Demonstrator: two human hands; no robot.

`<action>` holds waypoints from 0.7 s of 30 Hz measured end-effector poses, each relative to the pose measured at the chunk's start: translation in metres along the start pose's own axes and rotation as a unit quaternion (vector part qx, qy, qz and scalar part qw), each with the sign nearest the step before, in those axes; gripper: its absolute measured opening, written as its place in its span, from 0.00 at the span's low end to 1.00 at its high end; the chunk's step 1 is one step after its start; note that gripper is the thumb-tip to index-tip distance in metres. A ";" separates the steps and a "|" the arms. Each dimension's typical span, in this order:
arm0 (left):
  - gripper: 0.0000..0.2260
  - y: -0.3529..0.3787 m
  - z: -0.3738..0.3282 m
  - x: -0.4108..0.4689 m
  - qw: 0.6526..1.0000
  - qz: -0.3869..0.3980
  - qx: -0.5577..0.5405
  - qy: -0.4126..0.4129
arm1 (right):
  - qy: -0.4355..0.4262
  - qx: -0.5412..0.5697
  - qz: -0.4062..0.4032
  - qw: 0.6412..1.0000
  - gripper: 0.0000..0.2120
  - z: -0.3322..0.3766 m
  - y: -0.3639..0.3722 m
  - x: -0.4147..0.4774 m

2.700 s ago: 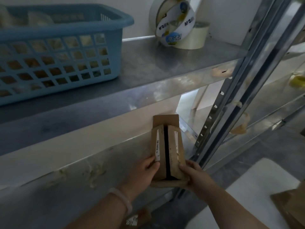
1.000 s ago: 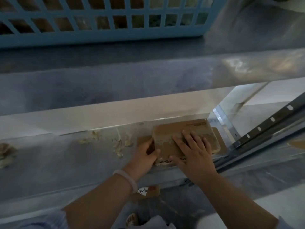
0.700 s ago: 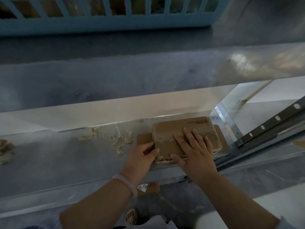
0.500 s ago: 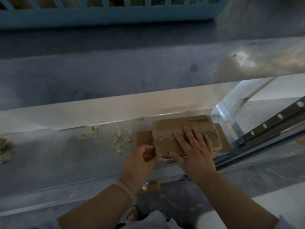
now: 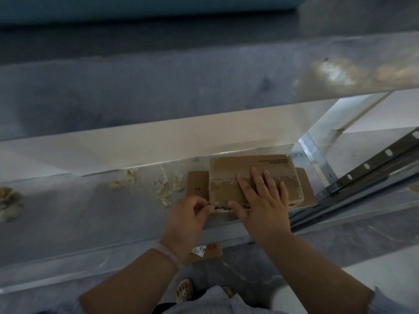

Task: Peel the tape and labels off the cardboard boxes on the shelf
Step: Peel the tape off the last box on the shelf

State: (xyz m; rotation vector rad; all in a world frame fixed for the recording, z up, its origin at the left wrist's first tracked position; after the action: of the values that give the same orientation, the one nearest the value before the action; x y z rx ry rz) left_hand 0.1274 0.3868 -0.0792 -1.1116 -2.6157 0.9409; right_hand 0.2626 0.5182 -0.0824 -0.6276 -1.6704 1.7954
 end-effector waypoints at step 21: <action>0.10 0.007 0.008 0.003 0.997 0.052 -0.053 -0.028 | 0.001 0.005 0.014 1.000 0.35 0.000 0.000 0.000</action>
State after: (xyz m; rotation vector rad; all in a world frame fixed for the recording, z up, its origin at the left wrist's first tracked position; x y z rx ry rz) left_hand 0.1262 0.3885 -0.0902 -1.2747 -2.7050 0.8746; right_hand 0.2631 0.5184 -0.0821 -0.6508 -1.6580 1.8215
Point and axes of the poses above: each hand's wrist, its own x-axis towards the middle knuckle, its own y-axis out of the palm, z = x × y, the point moved 4 cm from there along x, towards the middle knuckle, and after that the axes turned 2 degrees about -x, right-handed, at the moved point
